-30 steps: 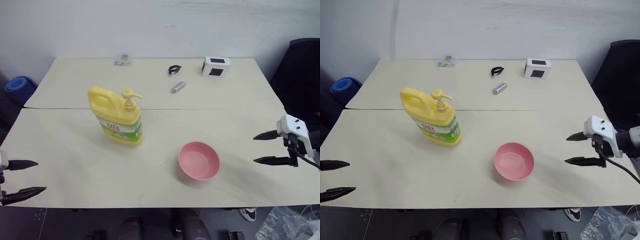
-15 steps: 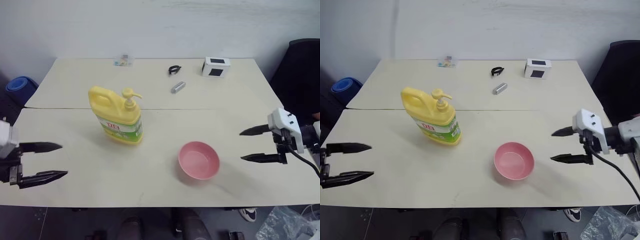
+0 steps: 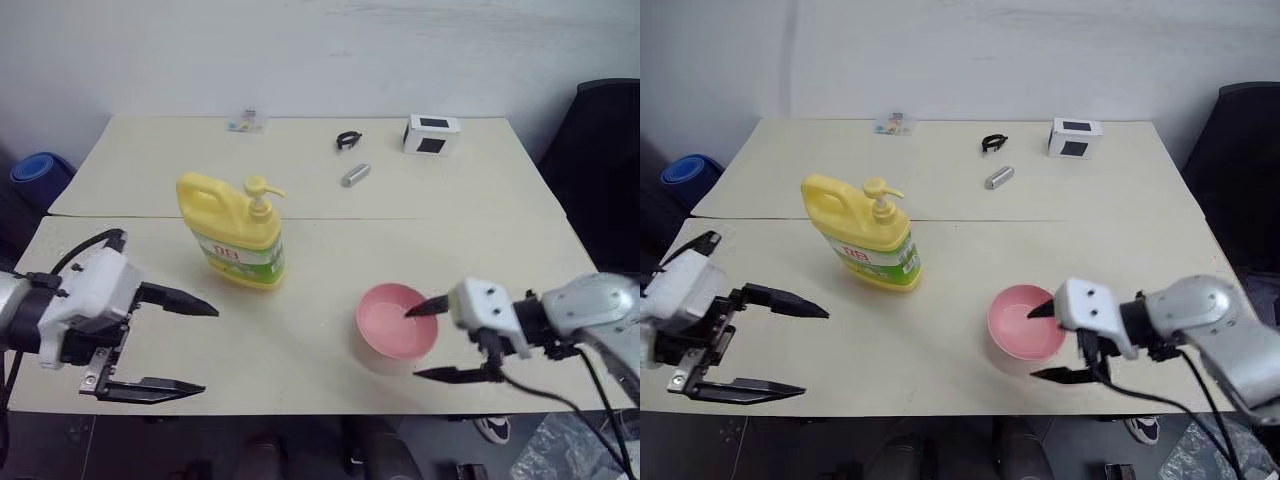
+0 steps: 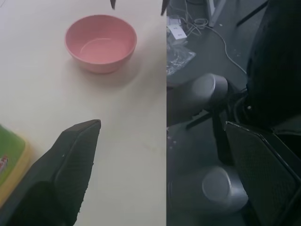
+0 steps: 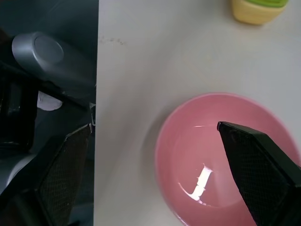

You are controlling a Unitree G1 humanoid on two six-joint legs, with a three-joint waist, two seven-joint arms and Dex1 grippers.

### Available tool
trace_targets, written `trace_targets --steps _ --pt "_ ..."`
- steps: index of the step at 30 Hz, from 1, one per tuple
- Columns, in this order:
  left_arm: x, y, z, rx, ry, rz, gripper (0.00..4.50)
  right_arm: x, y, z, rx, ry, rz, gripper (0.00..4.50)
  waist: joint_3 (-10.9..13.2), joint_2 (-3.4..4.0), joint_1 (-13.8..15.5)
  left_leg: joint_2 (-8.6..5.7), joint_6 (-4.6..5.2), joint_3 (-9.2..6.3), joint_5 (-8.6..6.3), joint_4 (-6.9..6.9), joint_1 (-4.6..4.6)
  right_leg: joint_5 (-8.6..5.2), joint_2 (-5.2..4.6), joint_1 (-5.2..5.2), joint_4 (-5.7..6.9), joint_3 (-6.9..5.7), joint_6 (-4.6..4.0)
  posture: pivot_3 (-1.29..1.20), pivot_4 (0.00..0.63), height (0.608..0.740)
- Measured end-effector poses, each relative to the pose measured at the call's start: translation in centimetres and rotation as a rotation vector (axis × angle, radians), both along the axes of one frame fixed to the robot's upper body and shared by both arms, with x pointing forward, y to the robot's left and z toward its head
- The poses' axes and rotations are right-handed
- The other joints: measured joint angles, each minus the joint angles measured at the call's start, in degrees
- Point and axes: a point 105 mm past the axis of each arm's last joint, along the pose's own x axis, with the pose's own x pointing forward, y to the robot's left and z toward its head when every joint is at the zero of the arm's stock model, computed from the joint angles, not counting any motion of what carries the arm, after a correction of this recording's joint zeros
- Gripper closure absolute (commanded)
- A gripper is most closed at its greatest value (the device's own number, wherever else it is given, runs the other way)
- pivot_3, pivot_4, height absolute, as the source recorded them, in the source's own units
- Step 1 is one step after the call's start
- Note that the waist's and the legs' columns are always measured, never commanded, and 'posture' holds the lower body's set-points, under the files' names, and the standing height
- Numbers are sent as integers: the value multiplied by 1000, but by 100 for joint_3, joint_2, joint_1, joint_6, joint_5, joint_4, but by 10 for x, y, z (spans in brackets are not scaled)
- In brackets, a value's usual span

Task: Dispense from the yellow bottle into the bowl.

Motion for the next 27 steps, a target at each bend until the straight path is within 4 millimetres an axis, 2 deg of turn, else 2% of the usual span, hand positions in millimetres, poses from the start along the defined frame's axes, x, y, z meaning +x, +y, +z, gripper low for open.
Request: trace_targets --steps 1,4,9,17,20,26,27 --pt "3 -3 0 -8 -11 7 0 -1 4 -5 8 1 -1 637 1 -2 -7 1 0 2 0 0 0 0 5 0 2 10 0 0 150 740" --pt "4 -8 -2 -2 -18 2 0 -6 5 -23 -33 4 -12 1662 1 -6 -7 4 0 3 0 0 1 0 9 -2 3 11 0 0 150 740" --pt "7 -17 0 8 -59 11 0 -1 11 -40 -69 -37 -54 1662 -3 -14 -6 3 0 9 0 3 4 1 11 -2 5 18 1 0 150 740" --pt "-6 -27 -3 20 -13 -34 0 5 10 -49 -75 -58 -115 1662 -4 -19 0 2 0 11 0 4 6 0 10 -1 6 18 0 0 150 740" --pt "-7 -29 -2 29 -9 -40 0 10 9 -55 -66 -51 -153 2256 -6 -27 -6 2 0 12 0 4 6 0 12 -1 6 19 0 0 150 740" --pt "-10 -30 -2 39 1 -47 0 14 8 -62 -67 -41 -181 4271 -5 -28 -3 2 0 13 0 4 6 0 12 -1 7 19 0 0 150 740" --pt "-10 -30 -2 41 0 -45 0 15 8 -62 -67 -49 -185 4271 -6 -28 -4 1 0 13 0 4 7 0 12 -1 7 19 0 0 150 740"
